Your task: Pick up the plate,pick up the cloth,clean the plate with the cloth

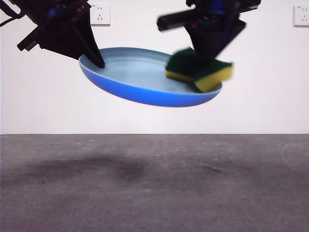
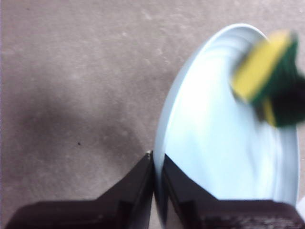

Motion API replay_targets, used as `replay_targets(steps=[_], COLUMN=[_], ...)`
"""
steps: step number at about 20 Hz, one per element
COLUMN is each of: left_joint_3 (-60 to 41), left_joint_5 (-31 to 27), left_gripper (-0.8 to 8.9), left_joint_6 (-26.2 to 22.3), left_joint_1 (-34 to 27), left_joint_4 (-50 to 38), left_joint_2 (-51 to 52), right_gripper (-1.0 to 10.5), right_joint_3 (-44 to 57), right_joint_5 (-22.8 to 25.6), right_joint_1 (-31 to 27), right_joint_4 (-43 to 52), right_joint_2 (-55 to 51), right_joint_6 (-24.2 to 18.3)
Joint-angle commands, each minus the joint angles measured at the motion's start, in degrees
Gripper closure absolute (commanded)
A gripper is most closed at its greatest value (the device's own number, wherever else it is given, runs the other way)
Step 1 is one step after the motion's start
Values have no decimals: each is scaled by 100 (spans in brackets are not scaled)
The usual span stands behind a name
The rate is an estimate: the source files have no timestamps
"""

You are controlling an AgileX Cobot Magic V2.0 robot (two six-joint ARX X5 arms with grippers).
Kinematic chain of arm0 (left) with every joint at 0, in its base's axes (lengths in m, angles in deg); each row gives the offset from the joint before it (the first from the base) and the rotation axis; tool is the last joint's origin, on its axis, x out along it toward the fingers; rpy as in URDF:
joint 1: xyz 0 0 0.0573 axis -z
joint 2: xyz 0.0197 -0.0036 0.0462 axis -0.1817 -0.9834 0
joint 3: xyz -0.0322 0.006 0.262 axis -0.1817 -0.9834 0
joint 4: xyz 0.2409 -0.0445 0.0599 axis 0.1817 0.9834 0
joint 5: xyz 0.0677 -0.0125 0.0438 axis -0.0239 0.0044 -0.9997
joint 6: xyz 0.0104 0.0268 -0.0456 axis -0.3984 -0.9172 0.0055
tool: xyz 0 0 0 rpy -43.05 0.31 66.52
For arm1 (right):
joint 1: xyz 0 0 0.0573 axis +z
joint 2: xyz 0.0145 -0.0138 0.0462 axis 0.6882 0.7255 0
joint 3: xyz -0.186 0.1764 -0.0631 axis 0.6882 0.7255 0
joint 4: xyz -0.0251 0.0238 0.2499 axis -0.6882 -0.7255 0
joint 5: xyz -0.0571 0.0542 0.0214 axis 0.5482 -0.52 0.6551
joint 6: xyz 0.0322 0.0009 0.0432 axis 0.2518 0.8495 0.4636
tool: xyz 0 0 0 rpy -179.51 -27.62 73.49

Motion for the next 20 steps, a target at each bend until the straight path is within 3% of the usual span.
replay_targets(steps=[1, 3, 6, 8, 11, 13, 15, 17, 20], left_joint_3=[-22, -22, -22, -22, -22, -22, -22, -22, -22], left_joint_5=[315, 310, 302, 289, 282, 286, 299, 319, 317], left_gripper=[821, 821, 821, 821, 821, 821, 821, 821, 821], left_joint_6=[-7, -4, 9, 48, 157, 164, 160, 140, 116], left_joint_1=[31, 37, 33, 33, 17, -7, -11, -7, 33], left_joint_4=[-35, -76, -238, -389, -597, -623, -518, -398, -282], left_joint_2=[15, 15, 15, 15, 15, 15, 15, 15, 15], right_gripper=[963, 963, 963, 963, 963, 963, 963, 963, 963], right_joint_3=[33, 33, 33, 35, 33, 33, 33, 33, 33], right_joint_5=[-1104, -1978, -2894, -3228, -3156, -2555, -946, 352, 483], right_joint_1=[-186, -234, -216, -162, -28, -31, -81, -162, -225], right_joint_4=[761, 1025, 964, 667, -214, -1080, -1633, -1357, -332], right_joint_2=[46, 105, 190, 219, 243, 240, 238, 232, 214], right_joint_6=[31, 240, 369, 358, 129, 9, 11, 15, -11])
